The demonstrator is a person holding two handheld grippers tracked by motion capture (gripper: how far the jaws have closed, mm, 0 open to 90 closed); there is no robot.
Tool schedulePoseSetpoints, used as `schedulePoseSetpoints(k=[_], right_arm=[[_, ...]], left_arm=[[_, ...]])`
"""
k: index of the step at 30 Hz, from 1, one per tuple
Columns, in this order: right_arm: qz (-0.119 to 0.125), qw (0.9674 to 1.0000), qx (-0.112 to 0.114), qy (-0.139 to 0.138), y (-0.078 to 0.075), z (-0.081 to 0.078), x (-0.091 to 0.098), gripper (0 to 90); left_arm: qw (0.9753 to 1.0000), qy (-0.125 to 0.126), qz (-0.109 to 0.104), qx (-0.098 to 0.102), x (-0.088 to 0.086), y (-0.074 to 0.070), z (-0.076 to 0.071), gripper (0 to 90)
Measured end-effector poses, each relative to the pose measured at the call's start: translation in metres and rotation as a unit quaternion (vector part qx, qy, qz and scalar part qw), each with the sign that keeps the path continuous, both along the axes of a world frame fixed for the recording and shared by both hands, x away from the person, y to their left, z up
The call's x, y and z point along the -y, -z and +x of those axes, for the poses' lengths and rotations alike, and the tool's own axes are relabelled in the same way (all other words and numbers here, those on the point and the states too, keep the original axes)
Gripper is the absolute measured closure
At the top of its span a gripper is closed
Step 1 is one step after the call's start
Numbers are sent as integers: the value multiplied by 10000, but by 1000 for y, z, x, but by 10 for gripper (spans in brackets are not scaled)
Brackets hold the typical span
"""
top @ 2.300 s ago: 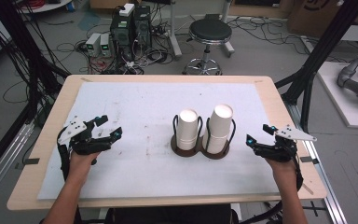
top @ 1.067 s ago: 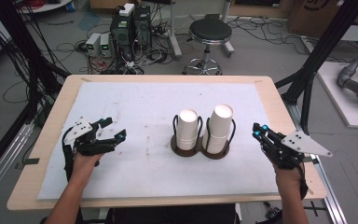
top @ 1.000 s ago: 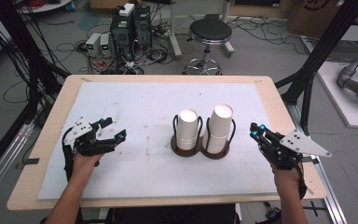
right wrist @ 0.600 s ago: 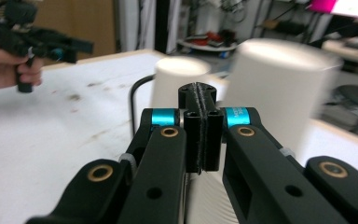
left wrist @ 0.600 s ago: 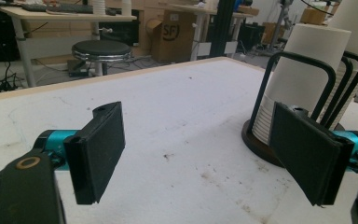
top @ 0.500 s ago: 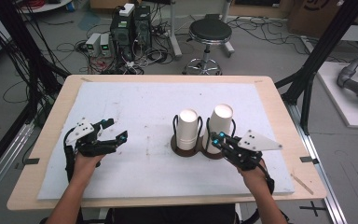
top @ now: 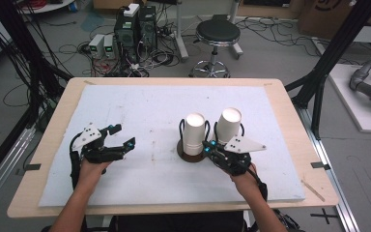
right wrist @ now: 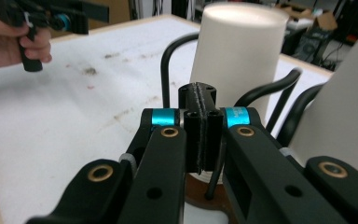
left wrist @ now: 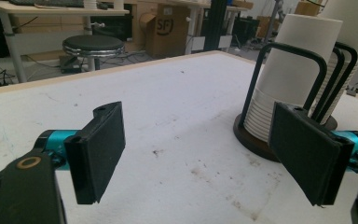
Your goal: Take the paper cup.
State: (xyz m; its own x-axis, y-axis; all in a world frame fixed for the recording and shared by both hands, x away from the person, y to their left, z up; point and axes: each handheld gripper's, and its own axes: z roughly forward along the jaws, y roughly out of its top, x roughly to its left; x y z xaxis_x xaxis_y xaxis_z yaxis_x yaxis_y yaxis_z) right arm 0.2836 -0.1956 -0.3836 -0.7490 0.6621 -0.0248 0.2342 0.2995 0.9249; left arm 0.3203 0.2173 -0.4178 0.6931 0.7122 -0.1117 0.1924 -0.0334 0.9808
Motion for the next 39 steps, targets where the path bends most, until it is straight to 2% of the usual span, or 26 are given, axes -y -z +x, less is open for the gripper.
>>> schedulePoseSetpoints(k=[5, 10, 20, 32, 39], right_arm=[[-182, 9998, -90, 8, 12, 4, -10, 900], [-223, 9996, -167, 38, 21, 9, -16, 900], [-239, 9993, -266, 46, 30, 14, -22, 898], [-190, 9984, -529, 109, 41, 19, -24, 897], [-279, 9972, -673, 186, 46, 22, -28, 897]], left_arm=[[10000, 9, 21, -28, 2, 0, 0, 189], [10000, -1, 5, -41, 1, 1, 0, 189], [10000, 12, 20, -61, 0, 2, 0, 189], [10000, 32, 20, -90, 0, 3, 1, 189], [9999, 45, 43, -106, 0, 3, 1, 191]])
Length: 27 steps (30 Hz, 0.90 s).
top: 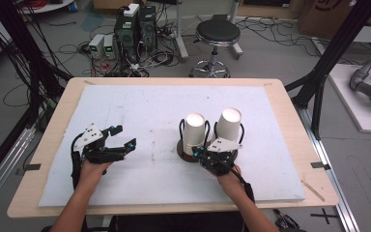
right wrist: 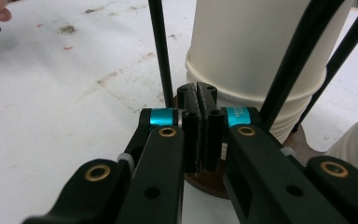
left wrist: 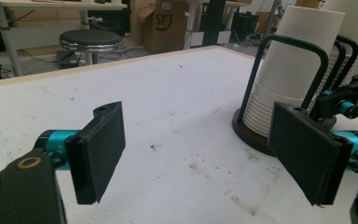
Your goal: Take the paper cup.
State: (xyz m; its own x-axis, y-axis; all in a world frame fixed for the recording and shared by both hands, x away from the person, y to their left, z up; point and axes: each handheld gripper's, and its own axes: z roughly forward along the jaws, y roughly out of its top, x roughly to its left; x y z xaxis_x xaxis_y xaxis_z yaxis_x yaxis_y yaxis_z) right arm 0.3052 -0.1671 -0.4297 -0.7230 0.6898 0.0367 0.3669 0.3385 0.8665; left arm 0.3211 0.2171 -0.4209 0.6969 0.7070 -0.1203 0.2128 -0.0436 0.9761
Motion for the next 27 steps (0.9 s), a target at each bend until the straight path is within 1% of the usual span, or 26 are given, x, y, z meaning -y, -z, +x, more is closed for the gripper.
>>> schedulePoseSetpoints(k=[3, 4, 5, 6, 14, 18, 20, 21, 23, 25, 27], right_arm=[[-61, 9999, -111, 116, 3, 1, -5, 897], [-34, 9997, -156, 169, 4, 1, -6, 894], [-34, 9997, -156, 169, 4, 1, -6, 894], [-3, 9995, -218, 235, 4, 1, -9, 885], [-3, 9992, -215, 337, 4, -1, -10, 890], [13, 9988, -256, 418, 3, -1, -10, 898], [10, 9987, -250, 434, 3, -1, -11, 900], [9, 9987, -253, 453, 3, -1, -11, 900], [-7, 9985, -261, 478, 2, -1, -12, 900], [-1, 9984, -267, 494, 2, -1, -12, 900], [-1, 9983, -277, 506, 2, -1, -12, 900]], left_arm=[[10000, 9, -13, -14, 1, 0, 0, 199], [10000, 12, -8, -8, 1, 0, 0, 200], [10000, 12, -8, -8, 1, 0, 0, 200], [10000, 6, -10, -10, 1, 0, 0, 199], [10000, -10, 9, -18, 2, 0, 0, 199], [10000, 44, 27, 53, 6, -4, -1, 199], [9999, 120, 15, 54, 9, -8, -1, 199], [9998, 159, -45, 58, 10, -10, 0, 199], [9995, 276, -139, 117, 14, -18, 2, 199], [9990, 388, -135, 200, 20, -27, 5, 199], [9984, 486, -184, 238, 29, -34, 10, 199]])
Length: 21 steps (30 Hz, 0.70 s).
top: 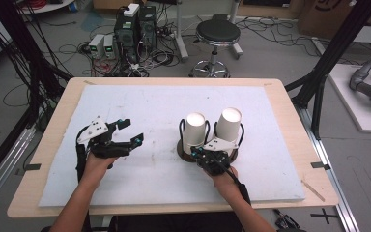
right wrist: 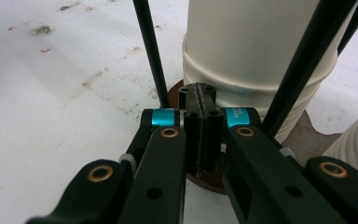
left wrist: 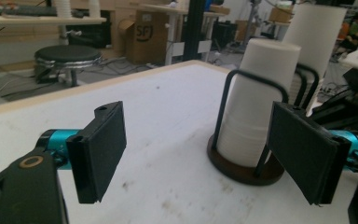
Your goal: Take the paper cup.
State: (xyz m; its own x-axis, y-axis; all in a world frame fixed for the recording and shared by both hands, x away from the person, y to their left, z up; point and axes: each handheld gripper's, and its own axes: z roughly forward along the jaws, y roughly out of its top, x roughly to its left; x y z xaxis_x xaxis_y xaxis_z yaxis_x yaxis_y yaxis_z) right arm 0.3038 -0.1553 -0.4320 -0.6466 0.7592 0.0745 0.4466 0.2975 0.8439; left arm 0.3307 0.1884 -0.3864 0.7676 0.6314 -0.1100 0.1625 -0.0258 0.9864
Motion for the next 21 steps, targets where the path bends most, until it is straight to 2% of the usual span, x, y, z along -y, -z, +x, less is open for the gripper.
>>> schedulePoseSetpoints(k=[8, 9, 10, 17, 21], right_arm=[[17, 10000, -16, 39, 0, 0, -1, 900], [10, 10000, -18, 38, 0, 0, -1, 900], [1, 10000, -39, 41, 0, 0, -1, 900], [9, 9999, -84, 58, 1, 1, 0, 900], [30, 9999, -94, 68, 1, 1, 0, 900]], left_arm=[[9985, 511, 175, 56, 48, -27, 24, 199], [9985, 511, 175, 56, 48, -27, 24, 199], [9977, 637, 208, 43, 60, -31, 29, 198], [9953, 937, 203, -120, 93, -35, 44, 192], [9946, 1003, 227, -161, 104, -37, 48, 192]])
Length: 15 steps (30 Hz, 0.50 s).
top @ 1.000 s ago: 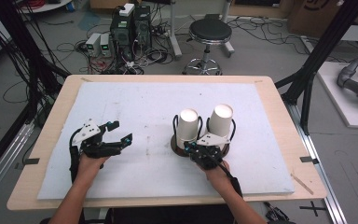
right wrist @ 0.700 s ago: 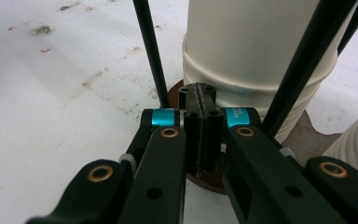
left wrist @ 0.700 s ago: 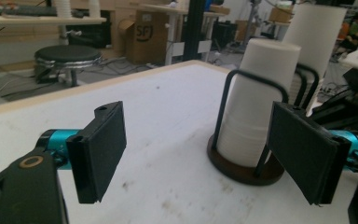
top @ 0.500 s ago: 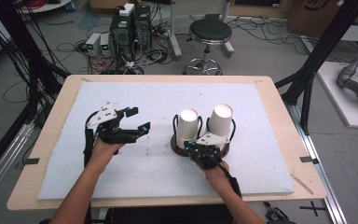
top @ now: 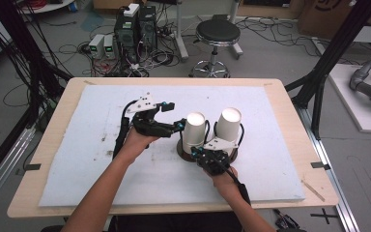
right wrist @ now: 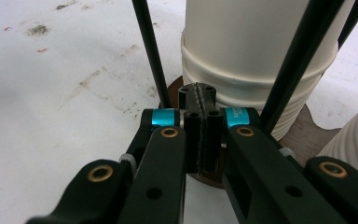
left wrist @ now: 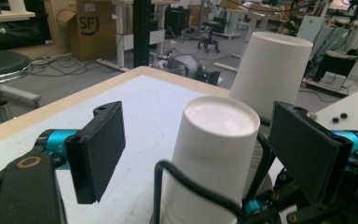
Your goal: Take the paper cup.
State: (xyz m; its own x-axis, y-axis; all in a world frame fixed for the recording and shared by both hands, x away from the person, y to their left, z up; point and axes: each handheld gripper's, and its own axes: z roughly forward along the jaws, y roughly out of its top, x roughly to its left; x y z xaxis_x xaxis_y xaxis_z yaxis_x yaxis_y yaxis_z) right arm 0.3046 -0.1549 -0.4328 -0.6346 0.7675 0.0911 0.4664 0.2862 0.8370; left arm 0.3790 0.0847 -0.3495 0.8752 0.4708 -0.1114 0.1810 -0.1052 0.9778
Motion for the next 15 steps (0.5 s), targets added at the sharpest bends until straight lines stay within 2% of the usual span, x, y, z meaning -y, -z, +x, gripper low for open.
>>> schedulePoseSetpoints(k=[2, 7, 11, 15], right_arm=[[4, 10000, -15, 2, 0, 0, 0, 900], [-1, 10000, -50, 5, 0, 0, 0, 900], [-3, 10000, -40, 4, 1, 0, 0, 900], [-10, 10000, -37, 3, 1, 1, 0, 900]], left_arm=[[9999, 89, 68, -15, 11, -2, 2, 192], [9996, 173, 201, -37, 25, -1, 4, 192], [9994, 162, 306, -68, 31, 2, 6, 192], [9992, 199, 321, -92, 34, 4, 6, 192]])
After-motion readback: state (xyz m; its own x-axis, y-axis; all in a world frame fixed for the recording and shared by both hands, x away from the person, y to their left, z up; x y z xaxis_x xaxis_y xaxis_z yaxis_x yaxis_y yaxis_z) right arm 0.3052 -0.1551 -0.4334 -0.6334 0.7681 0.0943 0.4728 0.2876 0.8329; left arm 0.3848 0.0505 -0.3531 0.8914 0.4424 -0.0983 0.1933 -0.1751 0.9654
